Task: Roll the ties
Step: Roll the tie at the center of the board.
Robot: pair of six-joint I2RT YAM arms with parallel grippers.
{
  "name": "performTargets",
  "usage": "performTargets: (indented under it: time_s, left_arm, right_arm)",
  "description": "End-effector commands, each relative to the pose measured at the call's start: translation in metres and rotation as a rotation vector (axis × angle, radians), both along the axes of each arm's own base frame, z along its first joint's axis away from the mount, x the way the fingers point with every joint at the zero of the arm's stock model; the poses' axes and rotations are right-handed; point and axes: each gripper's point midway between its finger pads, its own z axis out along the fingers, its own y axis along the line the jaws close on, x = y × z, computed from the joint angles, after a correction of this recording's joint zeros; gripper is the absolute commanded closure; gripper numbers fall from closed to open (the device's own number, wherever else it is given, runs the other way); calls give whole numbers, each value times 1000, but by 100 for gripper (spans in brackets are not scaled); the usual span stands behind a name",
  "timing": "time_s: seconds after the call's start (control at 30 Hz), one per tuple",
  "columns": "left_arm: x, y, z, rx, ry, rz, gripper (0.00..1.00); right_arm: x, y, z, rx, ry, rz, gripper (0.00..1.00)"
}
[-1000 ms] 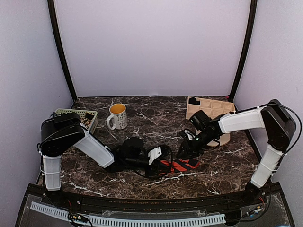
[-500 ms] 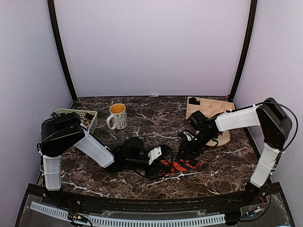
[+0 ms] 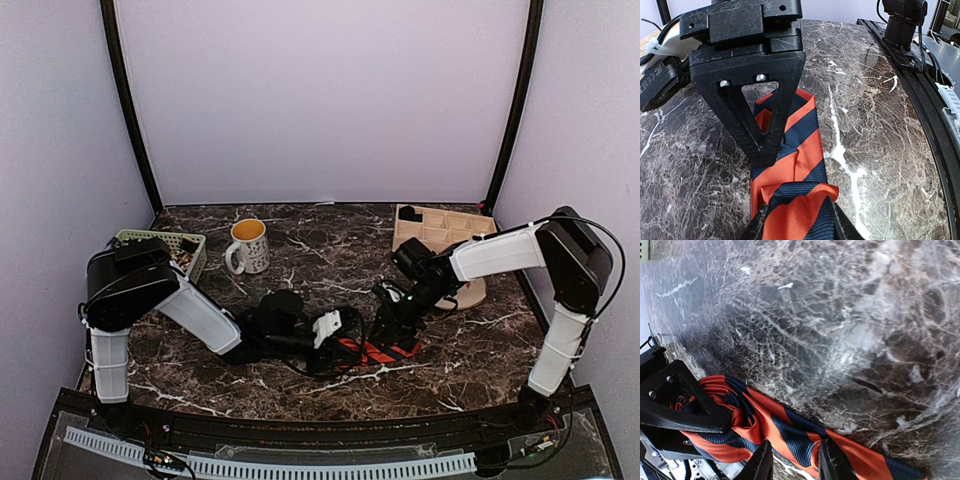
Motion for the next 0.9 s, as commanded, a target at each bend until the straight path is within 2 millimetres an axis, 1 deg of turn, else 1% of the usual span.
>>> performTargets:
  time_s: [0.0, 0.07, 0.13, 0.2, 0.23, 0.27, 0.37, 0.43, 0.5, 0.57, 0.63, 0.73, 0.8, 0.87]
  left_arm:
    - [-17, 28, -55, 185, 107, 0, 69]
    - [-18, 28, -56, 187, 108, 0, 69]
    - [-18, 28, -55, 186, 110, 1, 69]
    - [-18, 29, -56, 187, 111, 0, 70]
    - [-19, 29, -56, 189, 112, 0, 69]
    - [-19, 30, -57, 189, 113, 0, 69]
    - [-19, 31, -57, 191, 115, 2, 70]
    - [-20, 31, -58, 192, 119, 5, 70]
    - [-20, 32, -59, 193, 124, 7, 71]
    - [-21, 33, -59, 193, 124, 7, 71]
    - [-21, 33, -59, 194, 126, 8, 72]
    - [-21, 33, -59, 192, 128, 10, 74]
    - [-21, 33, -59, 191, 130, 9, 76]
    - [-21, 32, -57, 187, 130, 7, 78]
  right_arm:
    - [-4, -7, -11, -57, 12, 2, 69]
    - [-4, -12, -14, -85, 6, -4, 71]
    - [-5, -16, -17, -106, 11, -6, 77]
    - [-6, -16, -19, -115, 17, -5, 89]
    - [-5, -17, -18, -122, 13, -7, 96]
    - [-3, -16, -14, -118, 7, -6, 100]
    - [1, -10, 3, -84, -12, -10, 100]
    - [0, -6, 17, -49, -7, -16, 100]
    - [-5, -6, 28, -22, 1, -27, 100]
    - [-13, -10, 34, -9, 15, -35, 100]
    - [-24, -18, 31, -22, 33, -34, 100]
    - [-34, -33, 10, -82, 49, -25, 100]
    - [-35, -36, -4, -111, 59, -21, 100]
    - [-27, -38, -13, -143, 38, -27, 100]
